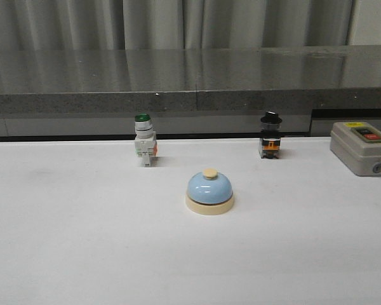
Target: Place and press bell with both arms
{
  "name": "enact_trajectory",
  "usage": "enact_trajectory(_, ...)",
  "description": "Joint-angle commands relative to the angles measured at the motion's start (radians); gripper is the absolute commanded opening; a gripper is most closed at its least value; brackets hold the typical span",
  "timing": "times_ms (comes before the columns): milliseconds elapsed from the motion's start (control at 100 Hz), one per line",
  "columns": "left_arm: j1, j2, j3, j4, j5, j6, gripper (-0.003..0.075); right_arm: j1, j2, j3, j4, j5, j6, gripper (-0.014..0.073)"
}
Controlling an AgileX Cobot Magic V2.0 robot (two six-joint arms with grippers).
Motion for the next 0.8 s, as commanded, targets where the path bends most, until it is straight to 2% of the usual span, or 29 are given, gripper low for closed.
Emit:
enact_trajectory(0, 0.040, -0.044, 0.032, 0.010, -0.130, -0.006, -0.0020, -0.007, -0.022, -0.015, 0.000, -0.085, -0.006, -0.0060)
enact_trajectory(150, 0.101, -0.166, 0.160, 0.043, -0.137, -0.006, -0.0019, -0.007, -0.022, -0.015, 0.000, -0.085, -0.006, -0.0060)
enact_trajectory(410, 0.105, -0.371, 0.379, 0.043, -0.211, -0.006, -0.0020, -0.007, -0.022, -0.015, 0.000, -0.085, -0.006, -0.0060)
enact_trajectory(600, 0.105, -0.425, 0.454, 0.040, -0.274, -0.006, -0.0019, -0.007, -0.022, -0.015, 0.000, -0.085, -0.006, -0.0060)
enact_trajectory(790, 0.105, -0.425, 0.457, 0.040, -0.282, -0.006, -0.0020, -0.007, -0.022, -0.015, 0.000, -0.085, -0.006, -0.0060)
